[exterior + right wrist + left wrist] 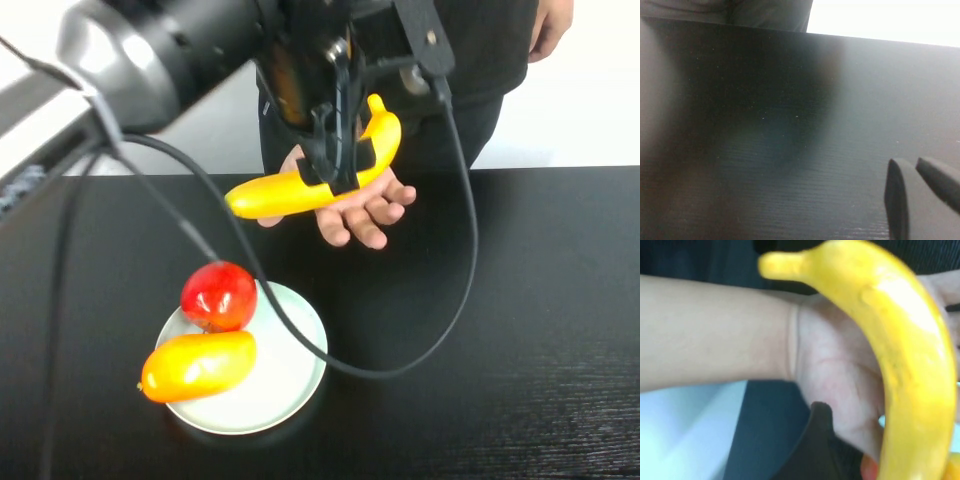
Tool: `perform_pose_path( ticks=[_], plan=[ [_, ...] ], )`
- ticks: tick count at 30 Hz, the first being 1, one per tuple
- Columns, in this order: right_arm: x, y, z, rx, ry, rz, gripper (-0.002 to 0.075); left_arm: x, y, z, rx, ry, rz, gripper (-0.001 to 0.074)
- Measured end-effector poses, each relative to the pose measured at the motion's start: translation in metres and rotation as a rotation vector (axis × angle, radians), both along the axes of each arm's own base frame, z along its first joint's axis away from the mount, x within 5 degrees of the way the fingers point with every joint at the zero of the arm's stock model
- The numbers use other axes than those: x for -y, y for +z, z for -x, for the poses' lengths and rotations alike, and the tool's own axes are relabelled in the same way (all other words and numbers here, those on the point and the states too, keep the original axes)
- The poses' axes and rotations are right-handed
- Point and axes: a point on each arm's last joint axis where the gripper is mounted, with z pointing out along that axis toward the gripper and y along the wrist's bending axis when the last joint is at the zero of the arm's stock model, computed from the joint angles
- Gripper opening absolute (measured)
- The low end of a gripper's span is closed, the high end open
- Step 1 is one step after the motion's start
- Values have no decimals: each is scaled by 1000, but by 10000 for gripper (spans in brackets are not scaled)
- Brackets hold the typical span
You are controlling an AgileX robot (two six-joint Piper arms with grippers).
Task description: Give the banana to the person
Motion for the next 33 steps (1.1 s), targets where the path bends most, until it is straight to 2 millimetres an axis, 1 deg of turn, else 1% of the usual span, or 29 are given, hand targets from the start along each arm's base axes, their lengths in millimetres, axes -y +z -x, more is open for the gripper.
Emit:
perform_pose_path(
  ticks=[2,4,6,7,8,9,10,12,14,15,17,21,24,27,30,33],
  plan=[
    [0,0,0,0,0,0,-9,-8,13,9,6,32,34,550],
    [0,0,0,0,0,0,-9,-18,26,19,10,81,84,477],
    [0,0,0,0,0,0,-9,-34,39,35,17,131,143,370],
    [0,0,0,0,0,0,-9,-43,44,43,21,152,168,297],
    [0,0,0,0,0,0,-9,-54,46,52,23,173,192,217],
    [0,0,0,0,0,0,-9,-62,43,58,21,191,205,154],
    [0,0,0,0,0,0,-9,-75,43,66,25,217,231,100],
    [0,0,0,0,0,0,-9,-100,40,82,39,277,293,41],
    [0,0,0,0,0,0,-9,-123,26,95,37,341,334,15],
    [0,0,0,0,0,0,-9,-135,25,104,48,369,366,11],
    [0,0,0,0,0,0,-9,-154,14,122,63,406,421,3],
    [0,0,0,0,0,0,-9,-181,-4,159,83,437,555,0],
    [0,0,0,0,0,0,-9,-194,-23,180,76,436,626,-1],
    [0,0,0,0,0,0,-9,-201,-40,192,70,433,661,-1],
    [0,0,0,0,0,0,-9,-206,-54,196,56,446,641,-1],
    [0,0,0,0,0,0,-9,-206,-57,196,35,501,675,-1]
  ],
)
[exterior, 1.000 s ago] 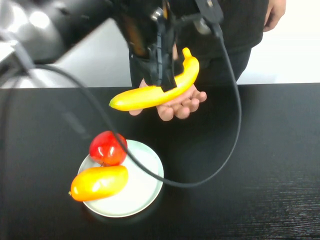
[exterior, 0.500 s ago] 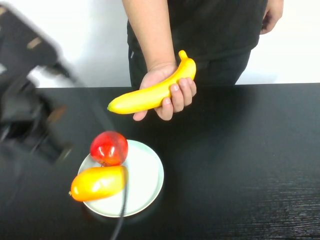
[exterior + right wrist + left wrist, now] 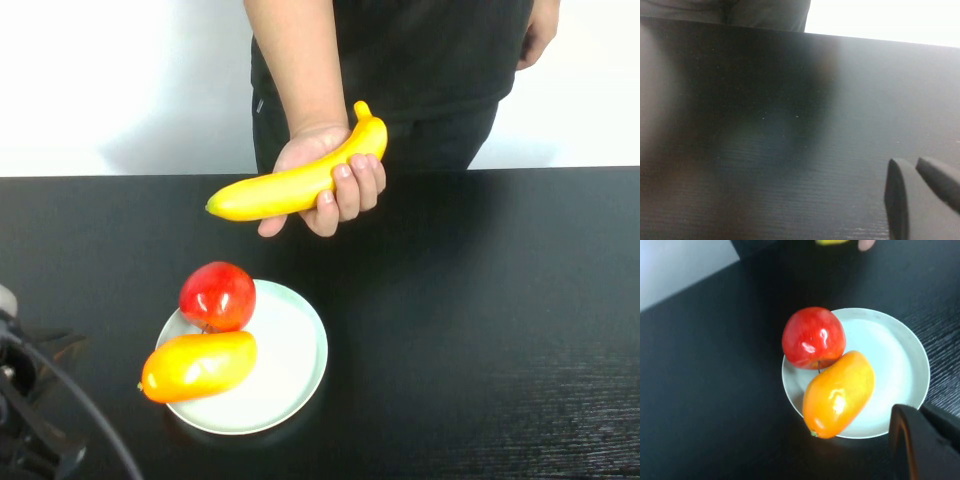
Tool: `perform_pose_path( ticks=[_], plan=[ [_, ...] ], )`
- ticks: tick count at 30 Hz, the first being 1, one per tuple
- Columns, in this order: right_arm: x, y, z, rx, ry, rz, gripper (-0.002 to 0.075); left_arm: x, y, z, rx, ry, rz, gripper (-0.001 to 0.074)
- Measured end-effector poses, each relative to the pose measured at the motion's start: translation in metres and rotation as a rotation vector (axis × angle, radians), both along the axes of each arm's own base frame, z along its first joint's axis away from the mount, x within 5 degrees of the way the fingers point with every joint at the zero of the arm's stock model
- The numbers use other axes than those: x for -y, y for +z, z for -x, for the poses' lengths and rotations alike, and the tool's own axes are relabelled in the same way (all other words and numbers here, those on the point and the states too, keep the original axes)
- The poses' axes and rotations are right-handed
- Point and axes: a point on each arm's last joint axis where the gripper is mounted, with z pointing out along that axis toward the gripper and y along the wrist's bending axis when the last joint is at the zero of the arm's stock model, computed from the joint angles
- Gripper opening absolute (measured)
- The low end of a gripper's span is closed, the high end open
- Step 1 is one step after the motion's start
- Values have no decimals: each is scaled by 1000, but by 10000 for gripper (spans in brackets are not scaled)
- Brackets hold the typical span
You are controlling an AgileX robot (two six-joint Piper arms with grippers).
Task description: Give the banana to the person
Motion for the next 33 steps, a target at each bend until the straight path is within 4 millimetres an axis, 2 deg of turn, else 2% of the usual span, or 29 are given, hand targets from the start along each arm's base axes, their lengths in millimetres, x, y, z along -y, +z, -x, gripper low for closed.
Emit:
perform_pose_path(
  ticks=[5,10,15,18,22,24,28,33],
  plan=[
    [0,0,0,0,0,0,-9,2,6,-1,61,1,77,-1],
    [0,0,0,0,0,0,-9,7,0,-1,255,-61,215,-1],
    [0,0,0,0,0,0,-9,-12,-32,8,470,7,371,-2],
    [0,0,0,0,0,0,-9,-28,-57,19,604,82,434,-2],
    [0,0,0,0,0,0,-9,-45,-80,37,739,199,511,-3],
    [0,0,0,0,0,0,-9,-51,-89,42,759,254,534,-3],
    [0,0,0,0,0,0,-9,-57,-94,51,777,323,532,-3],
    [0,0,0,-2,0,0,-9,-58,-116,53,585,365,443,-3]
  ],
)
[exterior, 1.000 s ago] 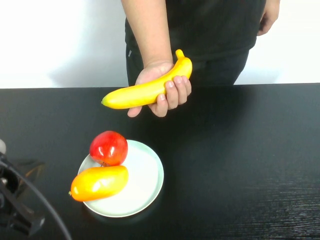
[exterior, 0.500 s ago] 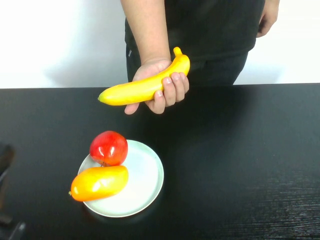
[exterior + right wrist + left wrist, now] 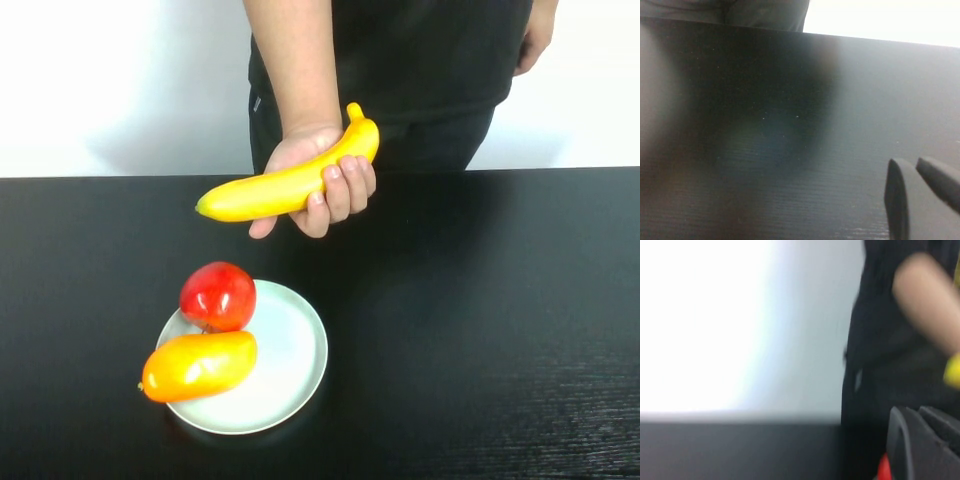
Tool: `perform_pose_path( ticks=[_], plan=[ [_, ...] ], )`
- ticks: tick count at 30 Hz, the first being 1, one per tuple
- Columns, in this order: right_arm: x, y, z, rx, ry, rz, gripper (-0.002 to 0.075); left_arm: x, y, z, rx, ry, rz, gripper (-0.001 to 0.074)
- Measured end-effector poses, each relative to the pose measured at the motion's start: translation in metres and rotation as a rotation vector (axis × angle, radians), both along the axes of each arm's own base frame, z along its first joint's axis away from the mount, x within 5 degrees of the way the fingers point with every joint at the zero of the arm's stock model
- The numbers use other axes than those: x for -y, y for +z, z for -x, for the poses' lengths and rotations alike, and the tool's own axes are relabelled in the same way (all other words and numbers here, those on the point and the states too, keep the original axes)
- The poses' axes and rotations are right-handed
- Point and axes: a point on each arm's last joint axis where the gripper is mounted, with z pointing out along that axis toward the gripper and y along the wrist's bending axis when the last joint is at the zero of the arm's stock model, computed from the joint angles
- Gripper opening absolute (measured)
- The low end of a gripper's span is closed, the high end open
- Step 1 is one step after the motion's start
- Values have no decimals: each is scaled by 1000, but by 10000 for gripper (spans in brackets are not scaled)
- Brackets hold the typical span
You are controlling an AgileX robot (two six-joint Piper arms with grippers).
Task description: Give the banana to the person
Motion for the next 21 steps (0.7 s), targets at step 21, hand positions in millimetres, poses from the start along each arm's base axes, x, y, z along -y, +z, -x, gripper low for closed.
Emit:
perform_pose_path(
  ticks=[21],
  plan=[
    [0,0,0,0,0,0,-9,-2,-29,4,-315,13,-85,-3]
  ],
)
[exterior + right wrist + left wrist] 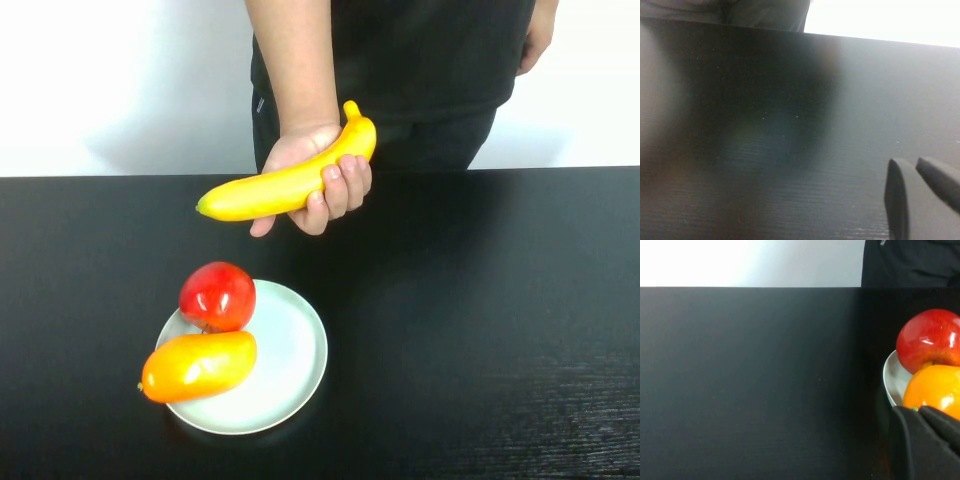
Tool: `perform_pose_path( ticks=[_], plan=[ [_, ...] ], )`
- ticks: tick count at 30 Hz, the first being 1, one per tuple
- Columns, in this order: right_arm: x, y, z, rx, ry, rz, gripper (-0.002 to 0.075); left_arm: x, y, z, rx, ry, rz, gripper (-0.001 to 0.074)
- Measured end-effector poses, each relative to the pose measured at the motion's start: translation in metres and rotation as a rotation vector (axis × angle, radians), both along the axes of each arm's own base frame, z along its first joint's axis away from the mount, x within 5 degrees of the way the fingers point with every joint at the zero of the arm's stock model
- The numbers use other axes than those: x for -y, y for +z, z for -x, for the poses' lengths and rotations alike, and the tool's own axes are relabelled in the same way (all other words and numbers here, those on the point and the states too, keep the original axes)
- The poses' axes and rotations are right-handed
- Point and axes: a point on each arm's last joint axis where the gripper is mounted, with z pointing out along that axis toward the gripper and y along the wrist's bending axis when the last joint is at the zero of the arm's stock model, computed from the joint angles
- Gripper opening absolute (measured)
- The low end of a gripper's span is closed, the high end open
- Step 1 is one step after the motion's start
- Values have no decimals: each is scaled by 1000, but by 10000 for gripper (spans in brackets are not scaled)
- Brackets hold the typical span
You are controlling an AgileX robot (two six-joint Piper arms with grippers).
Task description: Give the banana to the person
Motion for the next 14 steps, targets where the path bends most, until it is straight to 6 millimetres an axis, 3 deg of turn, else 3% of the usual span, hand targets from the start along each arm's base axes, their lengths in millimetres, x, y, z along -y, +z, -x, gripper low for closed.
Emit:
perform_pose_path(
  ticks=[14],
  plan=[
    [0,0,0,0,0,0,-9,0,0,0,0,0,-12,-3]
  ],
)
